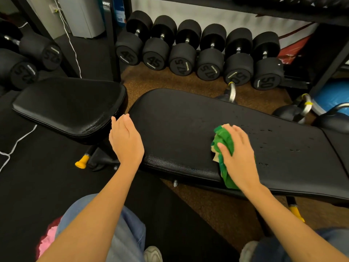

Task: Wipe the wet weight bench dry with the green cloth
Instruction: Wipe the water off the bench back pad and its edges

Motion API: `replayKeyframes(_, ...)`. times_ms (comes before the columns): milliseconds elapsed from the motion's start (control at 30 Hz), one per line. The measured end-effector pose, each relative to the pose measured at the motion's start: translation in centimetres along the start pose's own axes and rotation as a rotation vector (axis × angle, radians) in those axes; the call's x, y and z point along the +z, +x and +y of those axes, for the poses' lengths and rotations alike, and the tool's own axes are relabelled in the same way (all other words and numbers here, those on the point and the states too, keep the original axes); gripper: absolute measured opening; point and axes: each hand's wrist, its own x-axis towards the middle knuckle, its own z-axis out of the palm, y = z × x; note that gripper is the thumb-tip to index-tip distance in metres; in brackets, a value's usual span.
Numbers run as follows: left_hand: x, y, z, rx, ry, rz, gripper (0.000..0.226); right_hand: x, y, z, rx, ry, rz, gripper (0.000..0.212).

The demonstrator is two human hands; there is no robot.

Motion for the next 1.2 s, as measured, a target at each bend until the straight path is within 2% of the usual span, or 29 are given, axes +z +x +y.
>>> replayKeyframes(67,0.0,-0.1,0.2,-0.002,0.003,-0.004,0.047,-0.7,0.2,-0.4,0.125,0.144,0.061,0.049)
replayKeyframes(133,0.0,-0.2,0.3,0.002,0.008,-0.01,0.045,-0.7,0.3,-1.7,0.169,0.219,0.099,0.05)
replayKeyframes(233,0.0,-0.1,0.4,-0.001,0.011,-0.014,0.039,0.7,0.6,-5.7,0.087,0.337,0.094,0.049)
replayKeyframes(300,-0.1,-0.2,0.6,-0.001,0.013,-0.021,0.038,2.5,0.6,-8.7,0.013,0.375,0.032,0.047)
replayKeyframes(433,-0.2,-0.4,0.9,-0.021,-0.011,-0.02,0.038,7.6,-0.2,-11.4,-0.124,0.224,-0.154,0.045)
replayKeyframes(533,-0.2,-0.4,1.0,-0.035,-0.023,-0.028,0.038,8.9,-0.7,-10.4,-0.228,0.045,-0.114,0.039)
replayKeyframes(667,-0.3,-0.5,1.1,-0.045,0.003,-0.056,0.037,8.0,-0.7,-8.4,-0.234,-0.044,-0.05,0.04)
replayKeyframes(767,-0.3,-0.5,1.0,-0.057,0.023,-0.06,0.037,6.3,-1.0,-6.4,-0.211,-0.034,-0.034,0.044)
replayKeyframes(967,-0.3,-0.5,1.0,-0.058,0.045,-0.047,0.037,1.8,-0.6,-1.2,-0.135,-0.041,0.029,0.037)
replayKeyframes(1200,-0.2,-0.6,1.1,-0.058,0.029,-0.034,0.038,-3.3,-0.6,4.5,0.039,-0.103,0.093,0.034)
